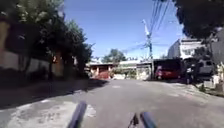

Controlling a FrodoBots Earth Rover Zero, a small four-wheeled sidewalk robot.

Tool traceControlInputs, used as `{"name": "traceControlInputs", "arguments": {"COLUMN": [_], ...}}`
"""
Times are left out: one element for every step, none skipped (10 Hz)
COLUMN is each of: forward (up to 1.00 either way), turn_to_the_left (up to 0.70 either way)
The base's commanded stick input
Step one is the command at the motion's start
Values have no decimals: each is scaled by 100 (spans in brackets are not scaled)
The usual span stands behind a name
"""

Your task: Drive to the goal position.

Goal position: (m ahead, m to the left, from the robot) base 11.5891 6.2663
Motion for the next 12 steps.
{"name": "traceControlInputs", "arguments": {"forward": [100,100,100,100,100,100,100,100,100,100,100,100], "turn_to_the_left": [0,0,0,0,0,0,0,0,0,0,-1,-13]}}
